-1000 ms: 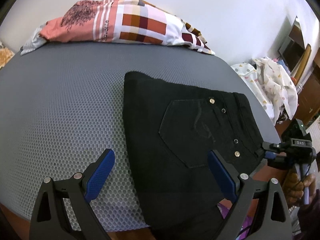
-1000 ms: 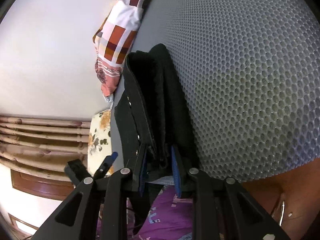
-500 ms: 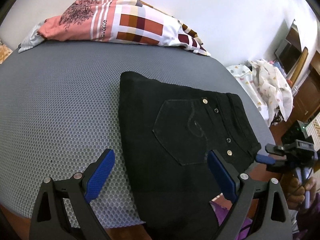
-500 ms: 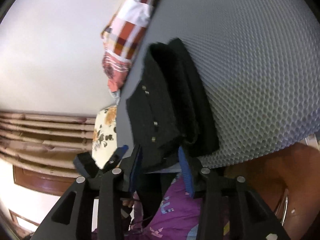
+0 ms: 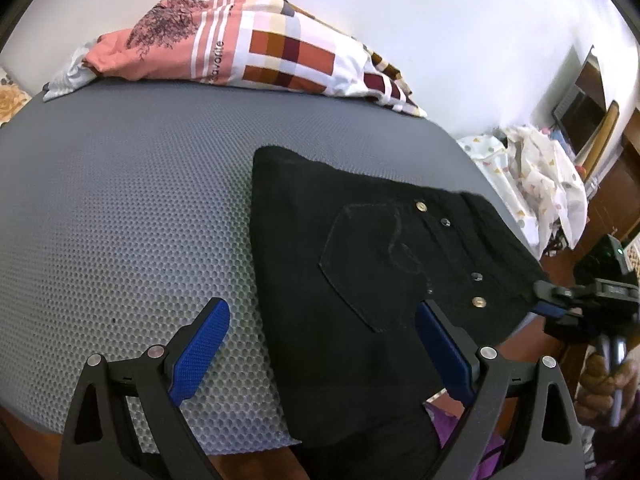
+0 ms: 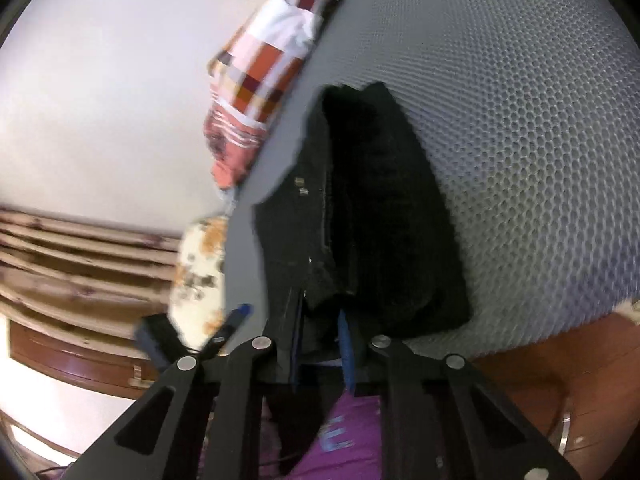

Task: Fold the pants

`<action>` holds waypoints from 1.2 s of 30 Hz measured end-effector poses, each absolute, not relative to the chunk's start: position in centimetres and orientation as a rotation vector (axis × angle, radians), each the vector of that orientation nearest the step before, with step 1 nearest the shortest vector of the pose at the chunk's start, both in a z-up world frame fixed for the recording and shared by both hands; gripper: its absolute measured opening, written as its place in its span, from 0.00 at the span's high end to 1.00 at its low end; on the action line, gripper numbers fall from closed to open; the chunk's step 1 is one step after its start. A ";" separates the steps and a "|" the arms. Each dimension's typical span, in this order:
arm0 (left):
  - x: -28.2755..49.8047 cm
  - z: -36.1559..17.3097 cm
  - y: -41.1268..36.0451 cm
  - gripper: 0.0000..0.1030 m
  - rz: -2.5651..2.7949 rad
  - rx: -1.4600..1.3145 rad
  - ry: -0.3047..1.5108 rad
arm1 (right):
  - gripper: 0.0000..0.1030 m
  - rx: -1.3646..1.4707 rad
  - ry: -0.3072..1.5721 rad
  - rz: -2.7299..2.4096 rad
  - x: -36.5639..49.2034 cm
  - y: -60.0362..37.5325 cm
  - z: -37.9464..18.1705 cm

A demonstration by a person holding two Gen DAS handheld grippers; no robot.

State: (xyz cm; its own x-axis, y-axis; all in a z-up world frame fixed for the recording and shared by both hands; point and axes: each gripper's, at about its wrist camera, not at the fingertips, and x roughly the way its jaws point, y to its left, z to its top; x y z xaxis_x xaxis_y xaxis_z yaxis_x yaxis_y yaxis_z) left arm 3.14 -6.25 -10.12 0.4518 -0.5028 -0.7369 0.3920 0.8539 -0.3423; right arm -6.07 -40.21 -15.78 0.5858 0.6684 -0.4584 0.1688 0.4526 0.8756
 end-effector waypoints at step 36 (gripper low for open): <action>2.9 -11.1 -6.6 0.09 -0.475 -0.017 0.918 | 0.49 0.399 0.982 0.129 0.9 -36.3 -11.8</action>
State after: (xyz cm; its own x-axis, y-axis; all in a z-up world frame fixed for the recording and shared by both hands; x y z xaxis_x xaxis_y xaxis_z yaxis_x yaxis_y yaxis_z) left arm 2.94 -6.58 -11.13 0.5114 -0.4020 -0.7595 0.3875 0.8968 -0.2137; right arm 0.93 -36.35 -11.78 0.5548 0.2838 -0.7821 0.0723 0.9200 0.3852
